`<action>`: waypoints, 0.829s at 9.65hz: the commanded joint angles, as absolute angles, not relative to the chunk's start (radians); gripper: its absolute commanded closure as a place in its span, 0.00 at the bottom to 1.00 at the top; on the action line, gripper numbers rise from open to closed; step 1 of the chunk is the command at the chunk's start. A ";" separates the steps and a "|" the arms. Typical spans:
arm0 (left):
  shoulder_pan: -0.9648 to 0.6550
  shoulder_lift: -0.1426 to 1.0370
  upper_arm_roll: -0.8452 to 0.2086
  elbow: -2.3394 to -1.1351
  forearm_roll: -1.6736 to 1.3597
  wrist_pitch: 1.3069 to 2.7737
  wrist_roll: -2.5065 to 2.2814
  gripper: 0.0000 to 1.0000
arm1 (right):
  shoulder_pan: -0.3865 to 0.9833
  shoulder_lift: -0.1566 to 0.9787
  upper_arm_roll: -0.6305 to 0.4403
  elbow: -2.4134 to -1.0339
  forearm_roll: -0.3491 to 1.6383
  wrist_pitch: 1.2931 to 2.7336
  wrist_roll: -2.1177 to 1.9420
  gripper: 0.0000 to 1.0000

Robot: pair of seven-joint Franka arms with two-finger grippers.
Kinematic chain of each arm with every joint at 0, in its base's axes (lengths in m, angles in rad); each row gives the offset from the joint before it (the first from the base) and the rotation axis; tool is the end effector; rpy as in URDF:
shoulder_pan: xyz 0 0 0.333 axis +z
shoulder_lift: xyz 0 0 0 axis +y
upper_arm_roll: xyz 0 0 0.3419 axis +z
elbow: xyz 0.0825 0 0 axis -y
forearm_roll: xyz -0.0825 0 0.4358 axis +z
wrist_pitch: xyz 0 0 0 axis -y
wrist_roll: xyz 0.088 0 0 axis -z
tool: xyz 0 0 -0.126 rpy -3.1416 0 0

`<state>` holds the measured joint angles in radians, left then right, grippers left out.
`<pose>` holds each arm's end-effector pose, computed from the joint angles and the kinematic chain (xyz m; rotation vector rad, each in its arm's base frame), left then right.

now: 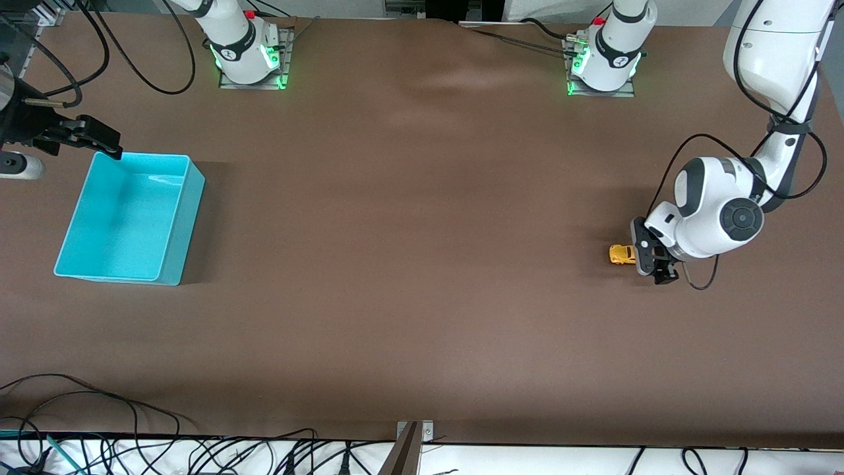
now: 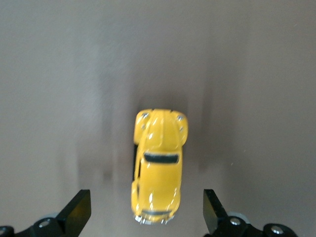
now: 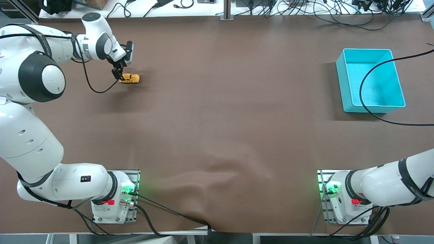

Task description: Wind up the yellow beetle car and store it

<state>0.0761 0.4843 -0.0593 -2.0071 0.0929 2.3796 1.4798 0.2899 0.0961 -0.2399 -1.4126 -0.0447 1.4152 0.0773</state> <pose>0.6351 0.0125 0.1657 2.2281 -2.1357 -0.1587 0.6189 0.0325 0.6430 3.0655 -0.0493 -0.1323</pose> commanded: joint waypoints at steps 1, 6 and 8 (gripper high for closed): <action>0.097 0.477 -0.086 -2.026 0.103 2.396 1.522 0.00 | 0.288 0.107 -0.236 -1.390 -0.035 1.401 0.071 0.00; 0.118 0.503 -0.087 -2.063 0.101 2.457 1.522 0.32 | 0.291 0.107 -0.238 -1.410 0.021 1.393 0.080 0.00; 0.117 0.502 -0.089 -2.063 0.100 2.461 1.522 0.71 | 0.290 0.107 -0.239 -1.416 0.034 1.393 0.084 0.00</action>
<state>0.1040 0.5088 -0.0756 -2.0531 0.0929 2.4431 1.5009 0.2917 0.1120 -0.2364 -1.4156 0.0094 1.4064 0.0785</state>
